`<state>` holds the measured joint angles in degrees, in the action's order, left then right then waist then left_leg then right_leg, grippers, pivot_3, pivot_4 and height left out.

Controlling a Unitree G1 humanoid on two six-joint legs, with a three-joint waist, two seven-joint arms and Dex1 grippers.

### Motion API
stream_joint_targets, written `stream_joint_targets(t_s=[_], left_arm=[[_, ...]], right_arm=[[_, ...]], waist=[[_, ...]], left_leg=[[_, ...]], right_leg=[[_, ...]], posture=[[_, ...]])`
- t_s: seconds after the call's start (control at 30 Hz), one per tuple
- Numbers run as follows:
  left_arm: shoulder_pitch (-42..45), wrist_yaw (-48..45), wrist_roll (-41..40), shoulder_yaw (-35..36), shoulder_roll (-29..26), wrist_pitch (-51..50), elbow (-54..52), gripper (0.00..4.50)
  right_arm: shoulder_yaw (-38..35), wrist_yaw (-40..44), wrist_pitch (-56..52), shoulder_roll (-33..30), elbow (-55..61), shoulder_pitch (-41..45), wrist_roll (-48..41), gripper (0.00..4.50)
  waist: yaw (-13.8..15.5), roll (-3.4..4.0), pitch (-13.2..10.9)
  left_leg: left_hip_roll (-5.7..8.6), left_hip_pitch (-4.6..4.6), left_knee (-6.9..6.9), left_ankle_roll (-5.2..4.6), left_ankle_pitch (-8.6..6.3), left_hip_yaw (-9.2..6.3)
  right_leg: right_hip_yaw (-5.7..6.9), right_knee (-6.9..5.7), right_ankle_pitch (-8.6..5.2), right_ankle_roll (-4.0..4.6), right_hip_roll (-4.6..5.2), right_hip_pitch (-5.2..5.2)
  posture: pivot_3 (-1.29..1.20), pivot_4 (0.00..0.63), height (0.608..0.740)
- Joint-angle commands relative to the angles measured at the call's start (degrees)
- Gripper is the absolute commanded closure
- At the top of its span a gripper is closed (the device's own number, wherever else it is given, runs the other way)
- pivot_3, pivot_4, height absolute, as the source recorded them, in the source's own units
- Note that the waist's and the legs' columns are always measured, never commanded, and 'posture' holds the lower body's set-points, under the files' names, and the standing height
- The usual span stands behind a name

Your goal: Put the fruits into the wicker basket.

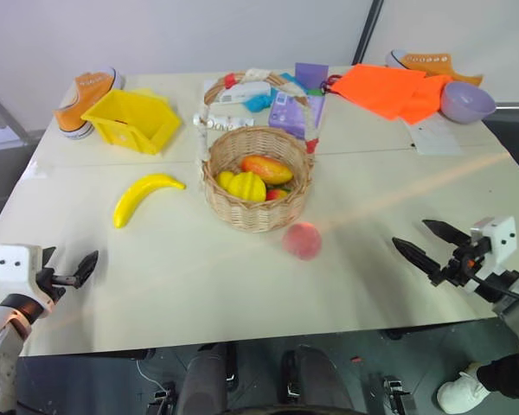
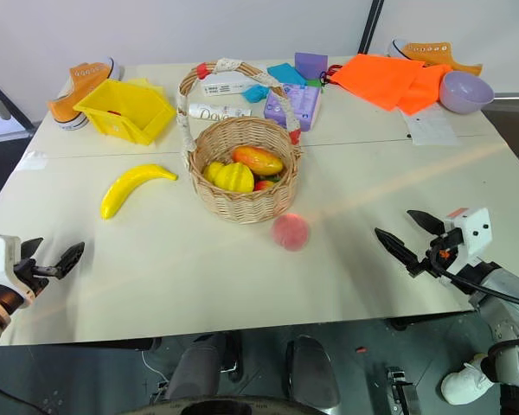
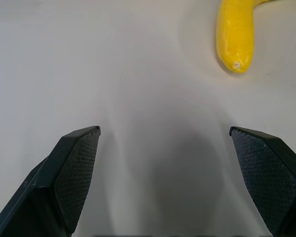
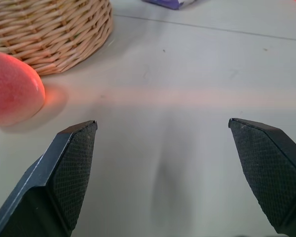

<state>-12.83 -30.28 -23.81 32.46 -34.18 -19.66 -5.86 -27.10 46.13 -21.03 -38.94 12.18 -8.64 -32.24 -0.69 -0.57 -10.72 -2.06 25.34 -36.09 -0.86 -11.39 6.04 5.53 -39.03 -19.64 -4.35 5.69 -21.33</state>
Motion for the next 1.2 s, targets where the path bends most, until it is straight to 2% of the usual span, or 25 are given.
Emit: stream_joint_targets(t_s=[0.03, 0.27, 0.5, 0.7, 0.9, 1.07, 1.2], left_arm=[[-0.10, 0.32, -0.81, 1.53, -0.04, 0.19, -2.23, 0.00], [4.70, 1.14, -3.54, 0.13, 0.18, -3.37, -3.20, 0.00], [14.66, 0.82, 2.06, -8.74, -5.88, -8.49, -0.31, 0.00], [28.63, -2.20, 7.60, -18.47, -10.01, -9.07, 10.23, 0.00], [39.51, -5.49, 11.90, -26.61, -9.45, -10.06, 20.38, 0.00], [42.65, -6.91, 13.61, -29.06, -9.05, -10.03, 25.41, 0.00], [43.10, -5.80, 13.72, -27.76, -8.65, -9.84, 26.52, 1.77]], right_arm=[[-0.16, 0.32, 0.50, -0.34, 0.66, 1.02, -0.45, 0.05], [0.67, -0.12, -0.21, -1.08, 2.90, 2.77, -0.55, 0.05], [4.45, -0.86, -8.69, -3.68, 17.03, 6.87, -7.60, 0.05], [12.88, -4.34, -16.22, -4.52, 31.55, 11.39, -15.56, 0.05], [19.25, -7.69, -17.38, -2.71, 35.18, 14.22, -16.05, 0.05], [20.66, -8.35, -16.58, -2.55, 36.25, 13.34, -15.62, 0.05], [20.68, -8.31, -15.64, -2.61, 36.56, 11.94, -14.93, 0.00]], waist=[[0.02, 0.01, 0.00], [0.09, 0.01, 0.00], [0.06, 0.01, 0.00], [0.20, -0.05, -0.01], [0.19, -0.27, 0.00], [0.09, -0.30, -0.01], [0.07, -0.32, 0.00]], left_leg=[[0.00, 0.00, 0.00, 0.00, 0.00, 0.00], [0.00, 0.01, -0.02, -0.01, 0.00, 0.00], [0.00, 0.02, -0.01, -0.13, 0.08, 0.00], [0.00, 0.03, 0.03, -0.15, 0.08, 0.00], [0.07, 0.10, -0.04, -0.19, 0.07, 0.01], [0.07, 0.09, -0.04, -0.20, 0.08, 0.01], [0.06, 0.06, -0.06, -0.21, 0.09, 0.01]], right_leg=[[0.00, 0.00, 0.00, 0.00, 0.00, -0.01], [0.00, 0.00, 0.00, 0.00, 0.01, 0.00], [0.01, -0.02, 0.01, -0.01, -0.04, 0.01], [0.02, 0.00, 0.01, -0.01, -0.06, -0.02], [0.02, 0.03, 0.02, -0.03, 0.01, -0.01], [0.03, 0.01, 0.02, -0.04, -0.02, -0.01], [0.03, -0.04, 0.02, -0.04, -0.04, 0.01]], posture=[[0.00, 0.150, 0.723], [0.00, 0.150, 0.723], [0.00, 0.150, 0.723], [0.00, 0.150, 0.723], [0.00, 0.150, 0.723], [0.00, 0.150, 0.723], [0.00, 0.150, 0.723]])
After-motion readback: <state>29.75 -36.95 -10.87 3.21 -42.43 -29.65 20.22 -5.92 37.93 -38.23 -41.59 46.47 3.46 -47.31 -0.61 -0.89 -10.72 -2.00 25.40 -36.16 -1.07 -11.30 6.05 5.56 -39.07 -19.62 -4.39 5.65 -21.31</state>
